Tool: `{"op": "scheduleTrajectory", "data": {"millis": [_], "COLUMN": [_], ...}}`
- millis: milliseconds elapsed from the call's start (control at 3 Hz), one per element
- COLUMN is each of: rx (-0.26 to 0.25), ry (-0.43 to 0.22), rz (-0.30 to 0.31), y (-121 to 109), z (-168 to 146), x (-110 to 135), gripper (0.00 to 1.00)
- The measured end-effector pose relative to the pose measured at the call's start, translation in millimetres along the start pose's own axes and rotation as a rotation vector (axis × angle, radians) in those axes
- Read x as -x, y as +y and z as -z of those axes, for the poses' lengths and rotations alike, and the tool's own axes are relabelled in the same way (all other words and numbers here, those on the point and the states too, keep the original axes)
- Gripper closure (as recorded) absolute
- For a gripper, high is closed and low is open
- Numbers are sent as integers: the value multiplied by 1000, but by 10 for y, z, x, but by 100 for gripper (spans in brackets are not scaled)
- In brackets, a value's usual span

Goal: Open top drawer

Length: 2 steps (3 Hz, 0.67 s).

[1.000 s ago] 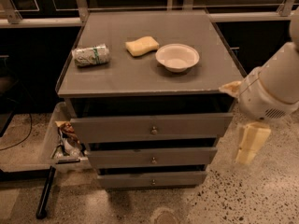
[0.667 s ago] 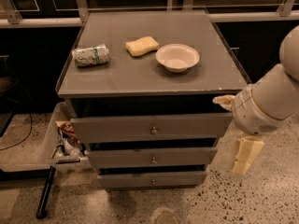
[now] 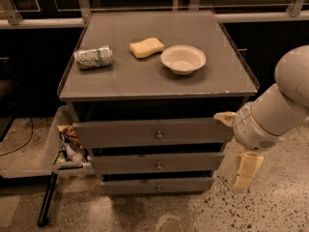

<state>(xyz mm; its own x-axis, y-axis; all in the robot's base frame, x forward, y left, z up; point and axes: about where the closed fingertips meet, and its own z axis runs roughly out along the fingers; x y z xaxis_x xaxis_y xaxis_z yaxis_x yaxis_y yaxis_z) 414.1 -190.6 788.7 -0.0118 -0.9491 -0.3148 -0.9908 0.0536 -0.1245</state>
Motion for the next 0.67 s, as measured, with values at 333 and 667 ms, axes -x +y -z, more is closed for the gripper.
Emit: {"op": "scheduleTrajectory", "data": {"millis": [333, 667], "rx": [-26, -95], "ry": [-25, -69], "rz": [5, 17], "y": [-106, -433], "z": [-253, -686], "x": [-50, -207], "gripper": [0, 0]}}
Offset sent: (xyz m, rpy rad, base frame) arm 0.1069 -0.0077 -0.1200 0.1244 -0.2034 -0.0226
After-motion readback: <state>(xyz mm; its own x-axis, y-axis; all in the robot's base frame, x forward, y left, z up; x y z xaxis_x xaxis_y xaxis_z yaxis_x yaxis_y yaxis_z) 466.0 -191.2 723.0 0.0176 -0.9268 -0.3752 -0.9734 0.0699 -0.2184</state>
